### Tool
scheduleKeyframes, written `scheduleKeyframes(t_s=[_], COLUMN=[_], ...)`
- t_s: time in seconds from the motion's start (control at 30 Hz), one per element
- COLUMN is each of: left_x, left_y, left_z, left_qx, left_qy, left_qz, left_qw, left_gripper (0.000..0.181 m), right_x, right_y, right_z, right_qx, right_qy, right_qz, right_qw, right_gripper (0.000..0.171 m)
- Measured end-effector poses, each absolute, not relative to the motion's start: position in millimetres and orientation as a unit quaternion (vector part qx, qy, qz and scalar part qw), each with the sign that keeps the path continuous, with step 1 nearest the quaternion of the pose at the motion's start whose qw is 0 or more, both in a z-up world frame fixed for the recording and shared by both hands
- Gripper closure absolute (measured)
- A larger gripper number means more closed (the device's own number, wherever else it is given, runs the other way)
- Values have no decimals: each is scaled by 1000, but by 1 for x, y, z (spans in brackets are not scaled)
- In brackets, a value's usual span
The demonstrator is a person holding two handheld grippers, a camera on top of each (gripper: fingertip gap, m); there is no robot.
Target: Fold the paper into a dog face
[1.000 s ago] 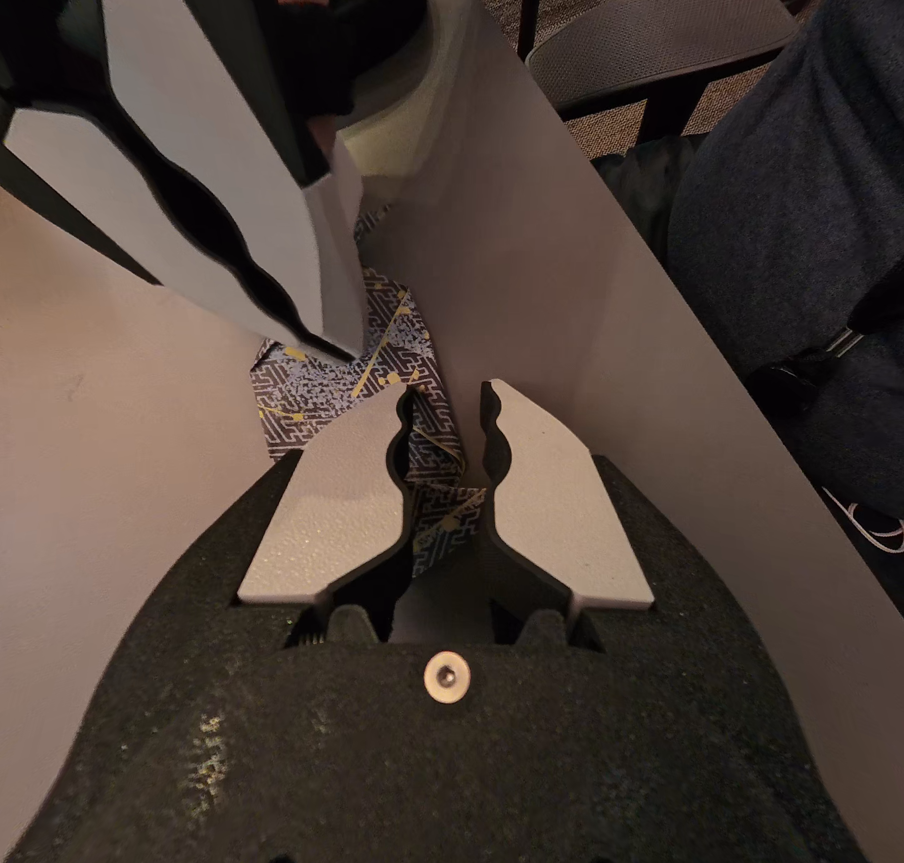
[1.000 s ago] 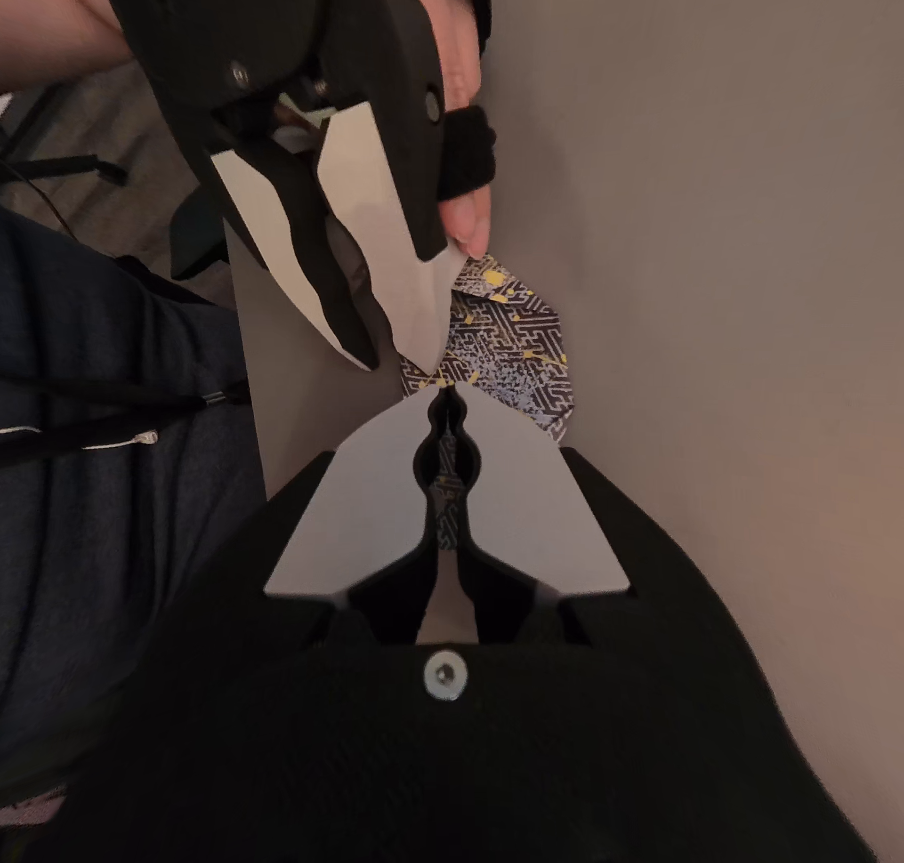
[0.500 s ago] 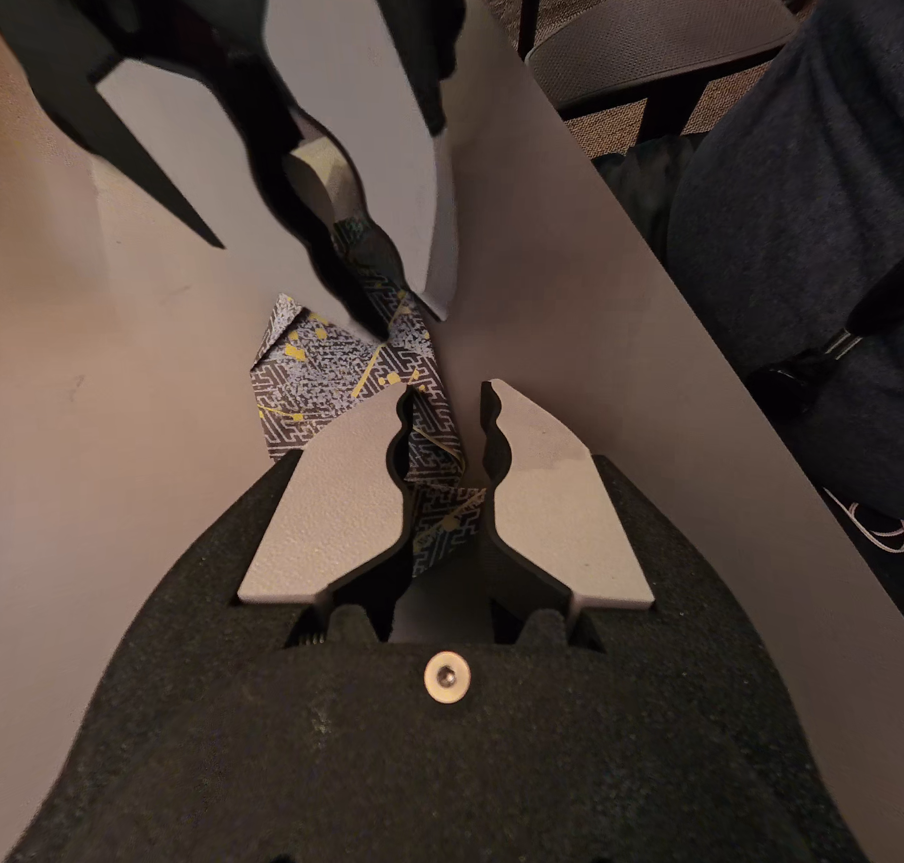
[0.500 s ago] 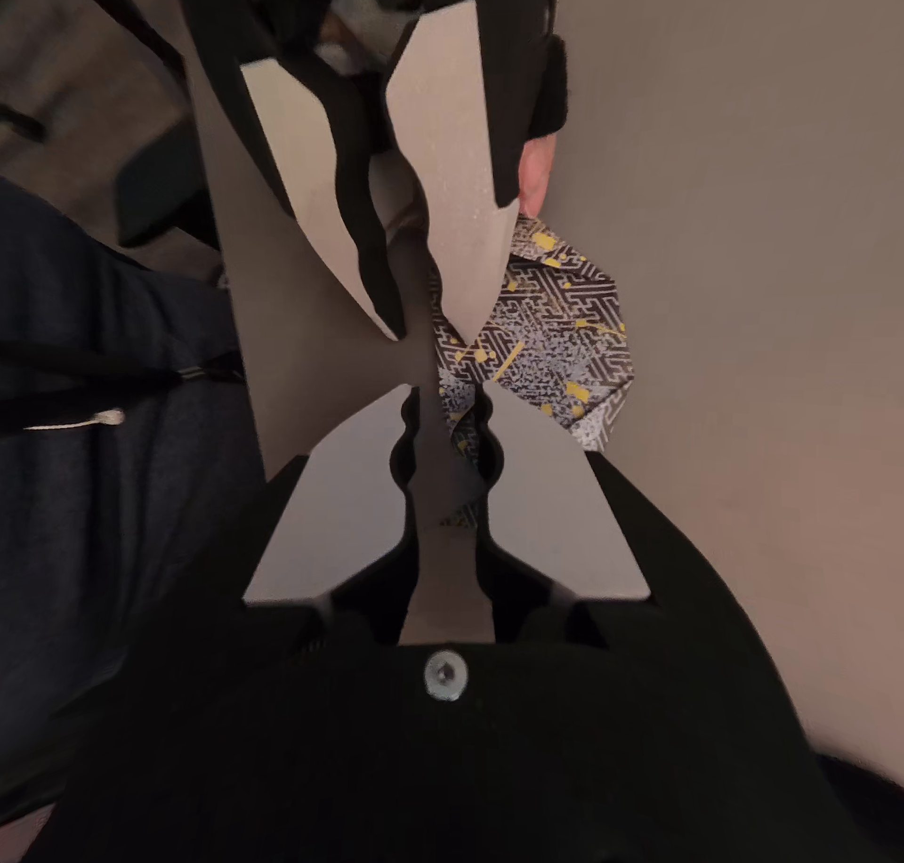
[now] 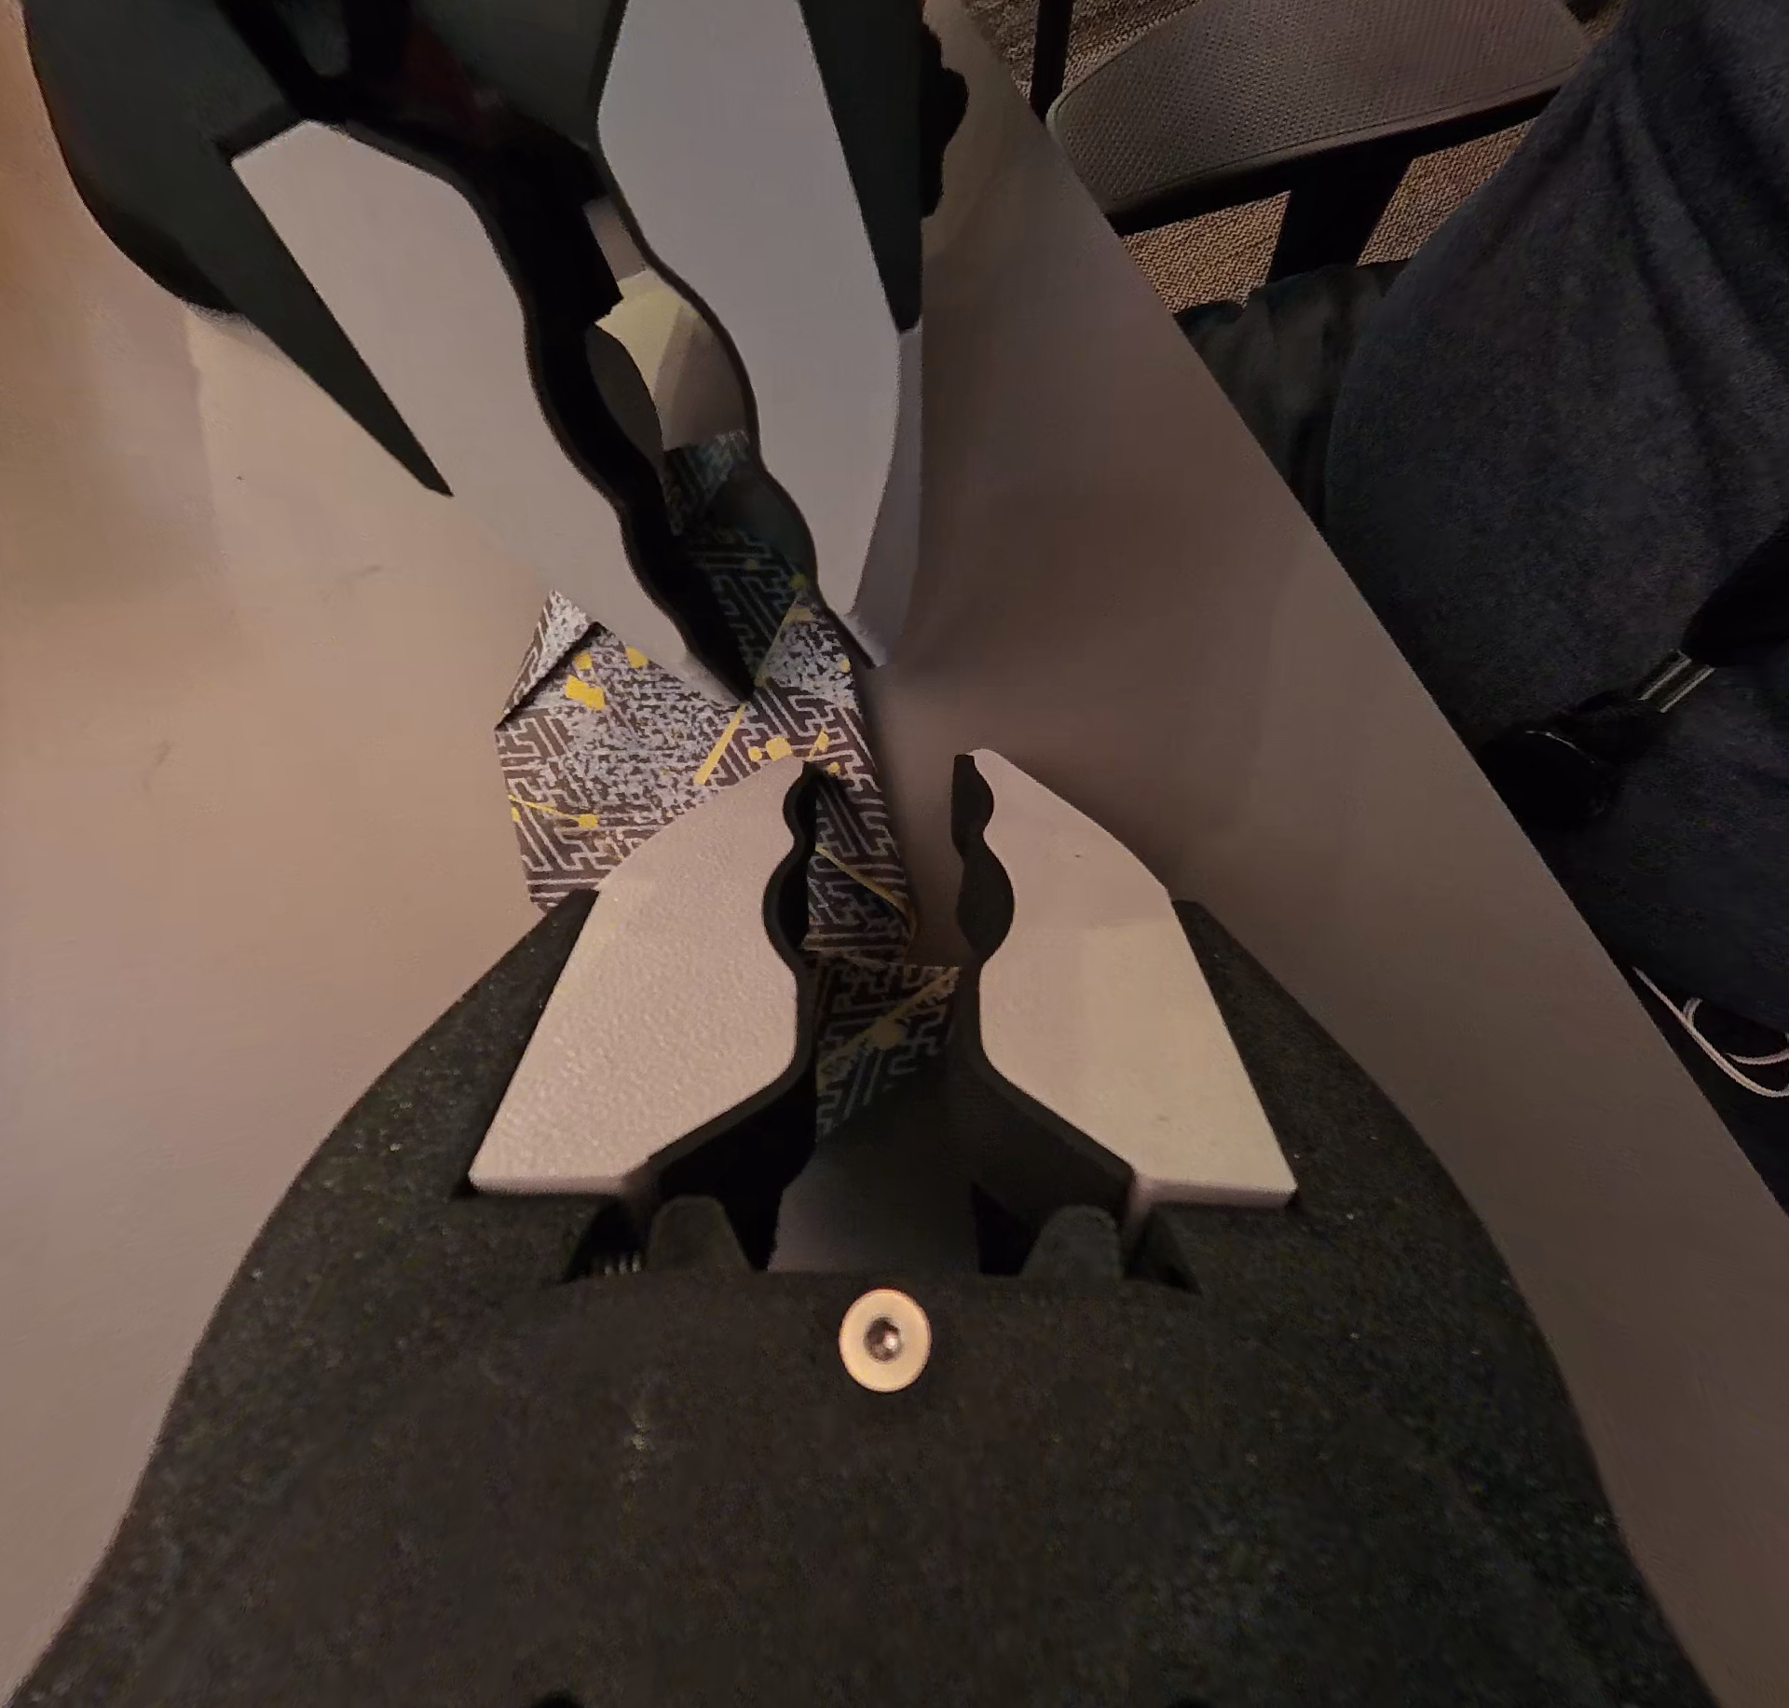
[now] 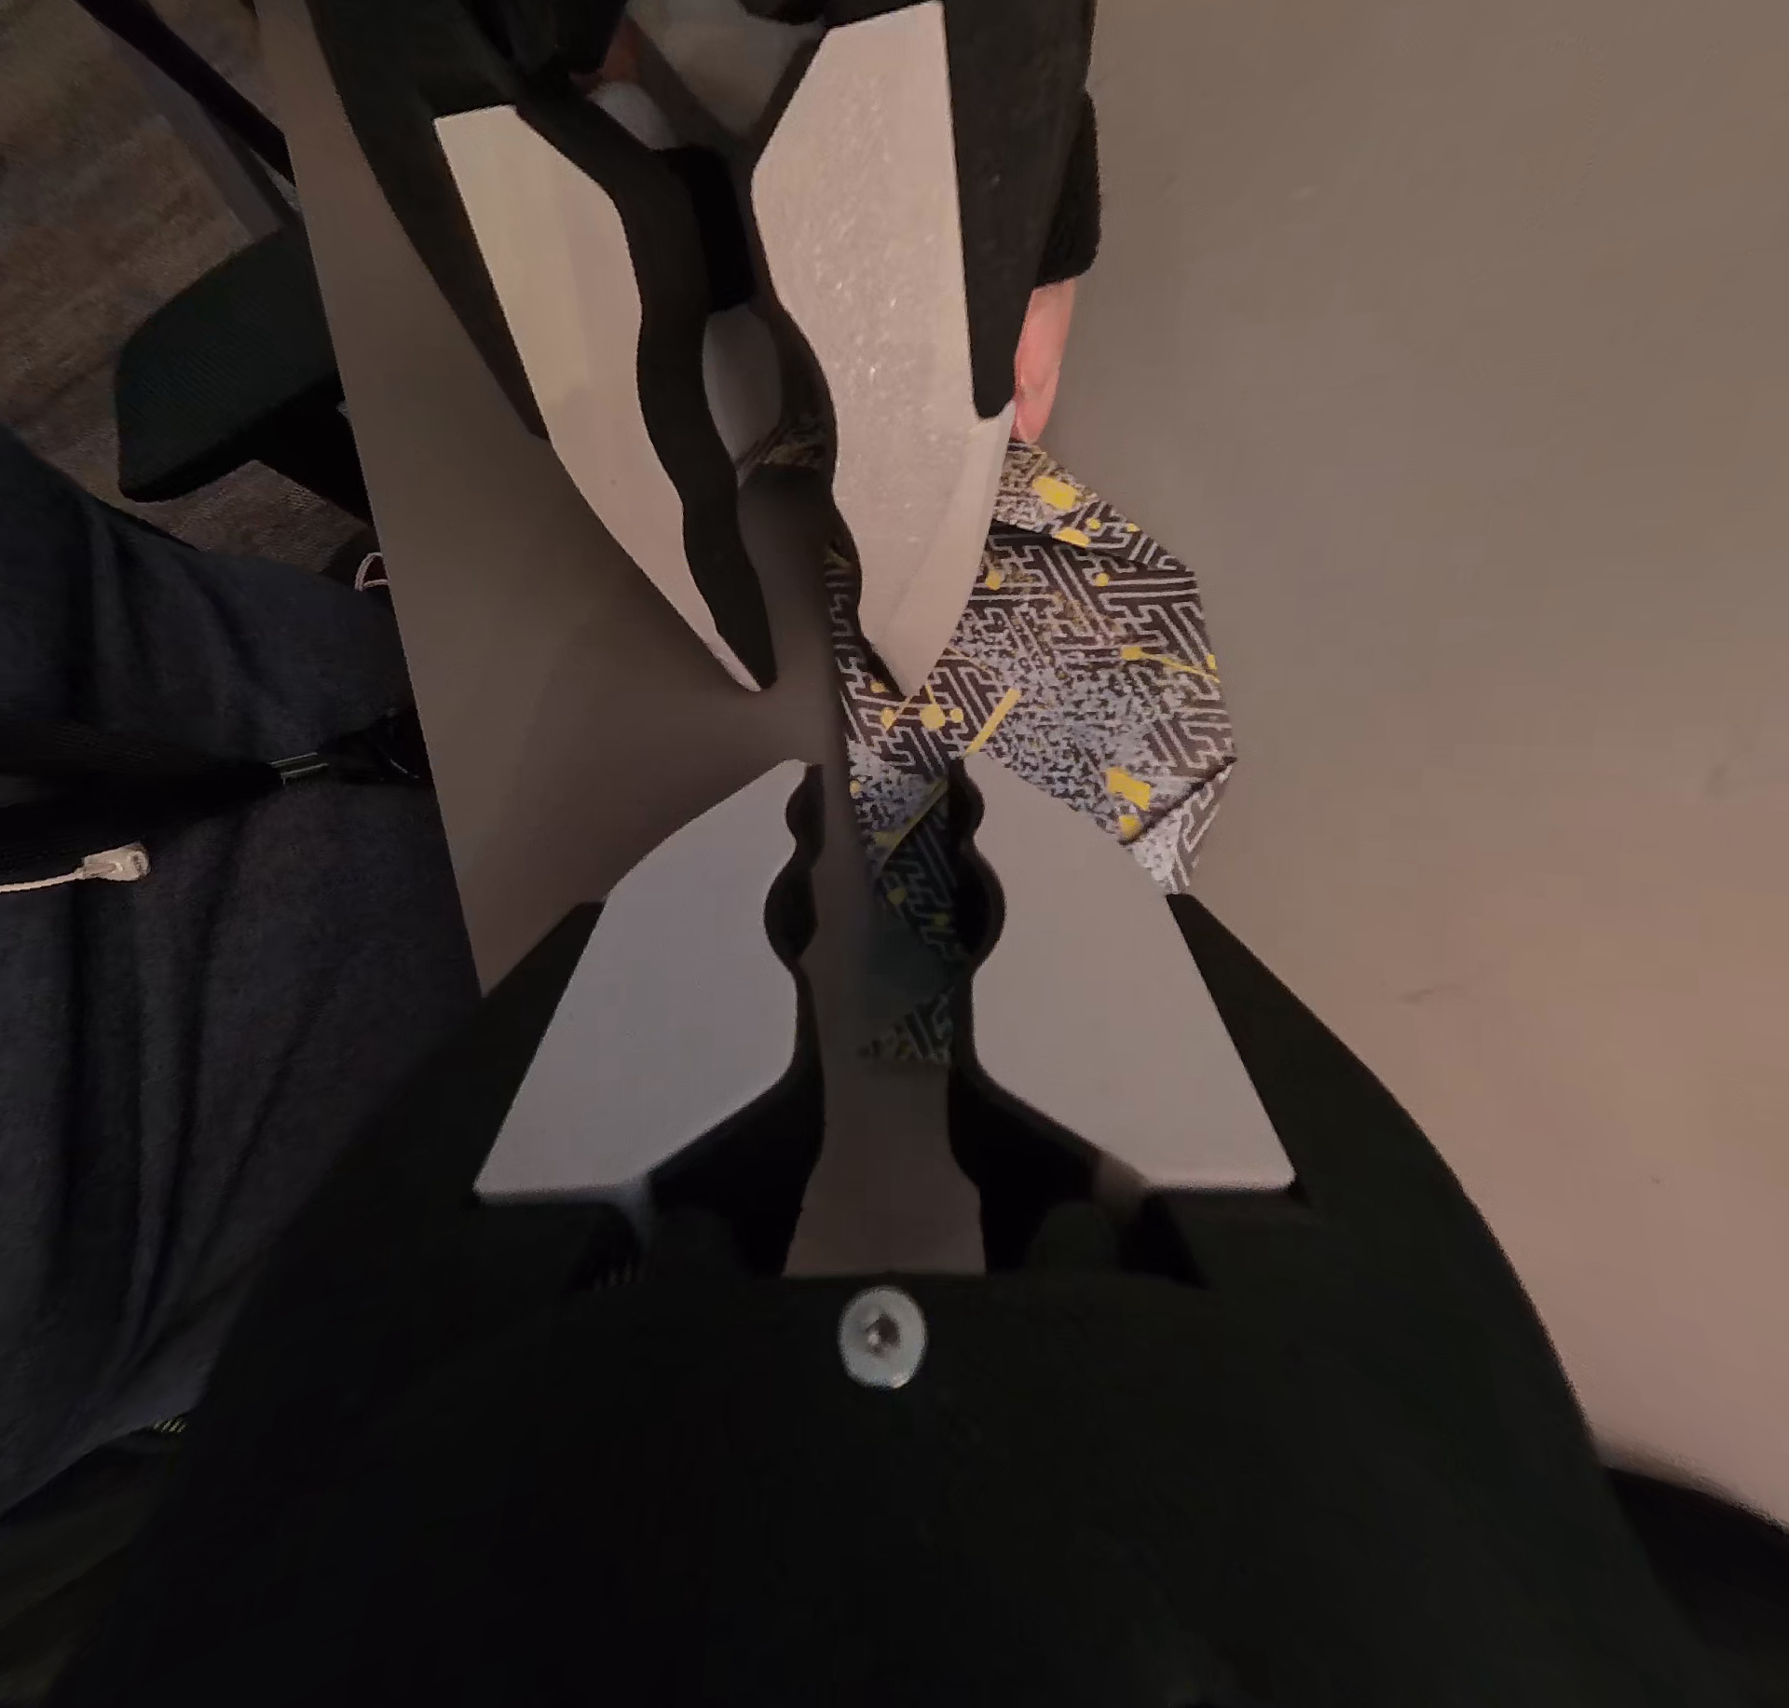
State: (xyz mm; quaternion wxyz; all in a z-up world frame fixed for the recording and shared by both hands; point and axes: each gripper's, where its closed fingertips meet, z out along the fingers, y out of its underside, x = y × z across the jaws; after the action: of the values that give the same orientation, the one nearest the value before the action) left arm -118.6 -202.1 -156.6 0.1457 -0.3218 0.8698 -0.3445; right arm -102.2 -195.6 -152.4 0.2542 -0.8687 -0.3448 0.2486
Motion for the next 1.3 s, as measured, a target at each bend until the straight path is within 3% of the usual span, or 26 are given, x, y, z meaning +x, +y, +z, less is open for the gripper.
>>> scheduleKeyframes(t_s=[0.03,1.3], left_x=[-119,-117], left_y=[-202,-200], left_z=[-157,-156], left_qx=[-322,-331], left_qy=[870,863], left_qz=[-344,-354], left_qw=[146,141], left_gripper=[154,153], right_x=[-102,-100], right_y=[-196,-190], right_z=[-153,-153], right_qx=[-870,-877], right_qy=[-342,-306], right_qz=[250,244], right_qw=[253,279], right_gripper=[144,151])
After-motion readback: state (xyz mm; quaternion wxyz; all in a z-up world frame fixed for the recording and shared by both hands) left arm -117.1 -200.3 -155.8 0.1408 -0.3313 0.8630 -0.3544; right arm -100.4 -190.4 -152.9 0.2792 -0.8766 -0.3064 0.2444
